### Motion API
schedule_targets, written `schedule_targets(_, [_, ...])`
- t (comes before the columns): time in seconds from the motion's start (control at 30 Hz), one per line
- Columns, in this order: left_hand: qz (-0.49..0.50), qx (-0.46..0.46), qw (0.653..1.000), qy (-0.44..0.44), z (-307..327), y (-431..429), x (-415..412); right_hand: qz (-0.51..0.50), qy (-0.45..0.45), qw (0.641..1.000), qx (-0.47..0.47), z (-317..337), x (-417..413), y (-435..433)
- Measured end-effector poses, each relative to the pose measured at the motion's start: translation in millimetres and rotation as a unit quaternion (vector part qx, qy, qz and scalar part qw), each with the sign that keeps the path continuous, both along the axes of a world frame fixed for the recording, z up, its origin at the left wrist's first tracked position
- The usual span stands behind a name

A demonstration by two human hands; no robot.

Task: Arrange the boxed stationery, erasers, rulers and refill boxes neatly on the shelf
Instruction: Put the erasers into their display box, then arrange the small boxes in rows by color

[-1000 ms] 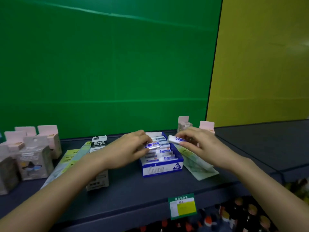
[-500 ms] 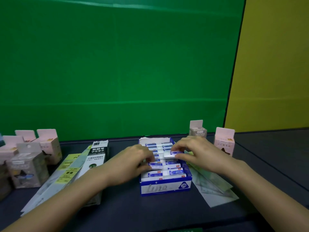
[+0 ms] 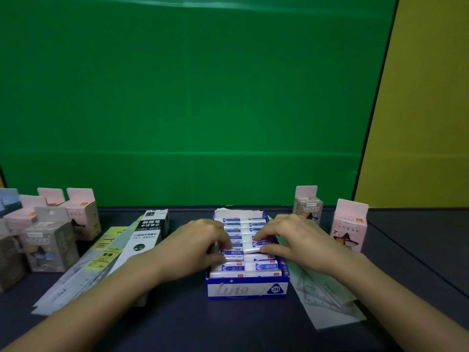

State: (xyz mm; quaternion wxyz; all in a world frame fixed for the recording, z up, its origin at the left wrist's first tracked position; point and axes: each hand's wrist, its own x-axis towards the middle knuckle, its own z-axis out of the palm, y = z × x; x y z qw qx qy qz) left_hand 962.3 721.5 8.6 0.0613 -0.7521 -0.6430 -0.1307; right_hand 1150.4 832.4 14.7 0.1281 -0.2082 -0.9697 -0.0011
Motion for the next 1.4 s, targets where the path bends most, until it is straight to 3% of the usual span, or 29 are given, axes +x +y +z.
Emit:
schedule_targets(0.57, [0.024, -0.004, 1.000, -0.020, 1, -1, 3, -0.008, -0.003, 1.000, 0.028, 0, -4, -3])
schedule_targets(1.0, [0.005, -0.007, 1.000, -0.019, 2, 1, 0, -0.016, 0.011, 1.000, -0.012, -1, -1, -6])
schedule_targets(1.23, [-0.025, 0.132, 0.988, -0.081, 16, 11, 27, -0.038, 0.113, 0.992, 0.033, 17, 43, 0])
schedule_targets(1.4, [-0.009, 0.158, 0.977, -0.142, 25, 47, 59, -0.103, 0.239, 0.965, 0.015, 19, 91, 35])
